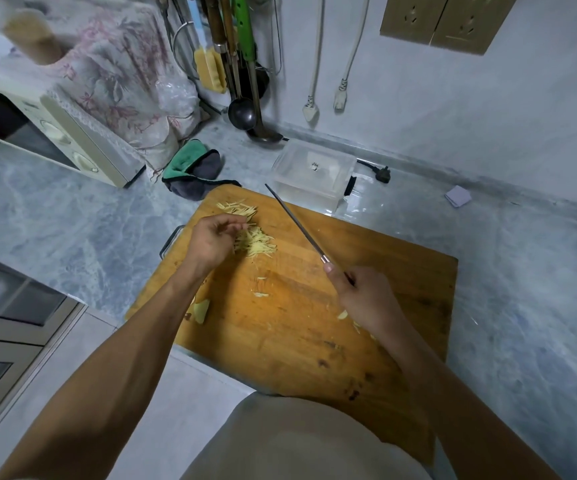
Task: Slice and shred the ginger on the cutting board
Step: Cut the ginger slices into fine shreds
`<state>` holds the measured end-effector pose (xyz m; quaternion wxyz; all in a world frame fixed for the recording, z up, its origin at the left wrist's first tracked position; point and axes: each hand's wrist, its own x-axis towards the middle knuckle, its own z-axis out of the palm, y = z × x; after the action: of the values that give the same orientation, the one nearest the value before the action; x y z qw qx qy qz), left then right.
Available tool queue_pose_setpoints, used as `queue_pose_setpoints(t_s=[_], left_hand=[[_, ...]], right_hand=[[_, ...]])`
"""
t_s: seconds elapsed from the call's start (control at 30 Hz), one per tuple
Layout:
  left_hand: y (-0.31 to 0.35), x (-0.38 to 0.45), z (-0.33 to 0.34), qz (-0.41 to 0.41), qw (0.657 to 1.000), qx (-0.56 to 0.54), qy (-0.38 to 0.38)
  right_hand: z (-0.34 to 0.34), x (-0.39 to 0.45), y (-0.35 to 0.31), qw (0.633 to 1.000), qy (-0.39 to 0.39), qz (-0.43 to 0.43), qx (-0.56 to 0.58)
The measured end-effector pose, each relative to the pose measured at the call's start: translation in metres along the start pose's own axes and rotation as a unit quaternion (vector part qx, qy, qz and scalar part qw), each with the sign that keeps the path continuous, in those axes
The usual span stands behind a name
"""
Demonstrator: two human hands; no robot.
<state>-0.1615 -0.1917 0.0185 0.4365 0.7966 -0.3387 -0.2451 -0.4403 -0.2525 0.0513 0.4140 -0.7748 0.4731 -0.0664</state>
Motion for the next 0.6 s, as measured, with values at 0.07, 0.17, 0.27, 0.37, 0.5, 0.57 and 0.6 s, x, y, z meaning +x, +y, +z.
queue_pose_setpoints(t_s=[0.07,0.17,0.27,0.37,0.5,0.57,0.6], left_hand=[[-0.001,-0.007,-0.001,-0.002,1.0,-0.001,-0.003],[-0.009,-0.021,0.0,-0.002,1.0,0.022,-0.017],[-0.018,-0.04,0.007,-0.005,0.999,0.022,-0.025],[-0.02,-0.043,0.008,-0.004,0.999,0.037,-0.01],[-0.004,-0.024,-0.002,0.022,0.998,0.065,0.003],[0.004,-0.014,-0.004,0.032,0.995,0.091,-0.012],[0.005,-0.01,-0.004,0.032,0.993,0.109,-0.028]], right_hand=[[0.001,-0.002,0.002,1.0,0.0,0.0,0.003],[0.003,-0.006,0.007,1.0,0.001,0.008,0.008],[0.006,-0.011,0.011,1.0,-0.01,0.022,0.004],[0.009,-0.014,0.015,0.999,-0.021,0.032,0.012],[0.008,-0.014,0.015,0.999,-0.02,0.025,0.014],[0.007,-0.012,0.013,0.999,-0.02,0.024,0.011],[0.007,-0.011,0.013,1.0,-0.02,0.023,0.009]])
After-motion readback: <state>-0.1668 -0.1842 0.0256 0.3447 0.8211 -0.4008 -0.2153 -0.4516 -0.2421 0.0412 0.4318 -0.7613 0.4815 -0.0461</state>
